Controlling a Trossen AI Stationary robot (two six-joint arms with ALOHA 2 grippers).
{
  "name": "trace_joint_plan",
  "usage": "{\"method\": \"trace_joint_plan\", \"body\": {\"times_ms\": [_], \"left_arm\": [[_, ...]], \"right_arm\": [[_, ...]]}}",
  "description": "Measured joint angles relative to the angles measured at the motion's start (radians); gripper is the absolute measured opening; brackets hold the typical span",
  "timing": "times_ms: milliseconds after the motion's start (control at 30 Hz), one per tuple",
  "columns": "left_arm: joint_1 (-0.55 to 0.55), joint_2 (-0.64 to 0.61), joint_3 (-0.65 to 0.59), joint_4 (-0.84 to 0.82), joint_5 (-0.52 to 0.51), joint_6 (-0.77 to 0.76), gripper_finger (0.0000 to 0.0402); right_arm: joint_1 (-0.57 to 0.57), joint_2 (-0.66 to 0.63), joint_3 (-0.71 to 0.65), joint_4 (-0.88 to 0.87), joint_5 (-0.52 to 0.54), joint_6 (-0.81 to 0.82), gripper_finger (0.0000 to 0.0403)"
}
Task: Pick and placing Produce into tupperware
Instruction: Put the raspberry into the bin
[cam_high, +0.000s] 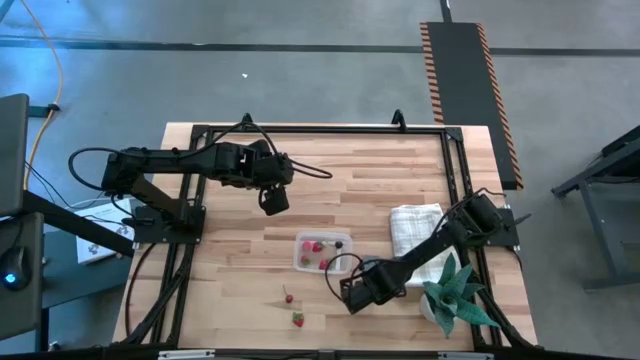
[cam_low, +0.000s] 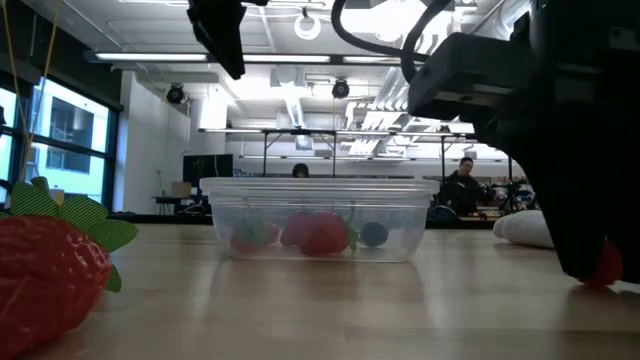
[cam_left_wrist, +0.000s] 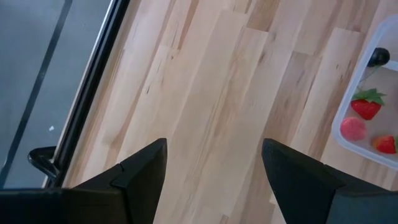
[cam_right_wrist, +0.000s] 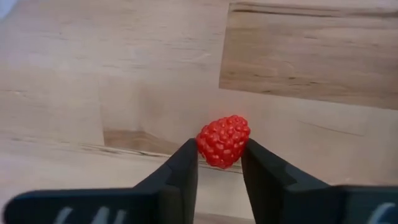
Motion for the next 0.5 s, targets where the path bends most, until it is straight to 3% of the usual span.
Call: {"method": "trace_joint_plan", "body": {"times_ms": [300, 500], "left_arm": [[0.000, 0.000, 0.000, 0.000, 0.000, 0.000, 0.0250], [0.000, 0.000, 0.000, -0.001, 0.000, 0.000, 0.0250]], "right_arm": [[0.000, -0.002, 0.030, -0.009, 0.008, -0.019, 0.0027], [0.000, -0.044, 0.084, -0.076, 0.096, -0.022, 0.0002]]}}
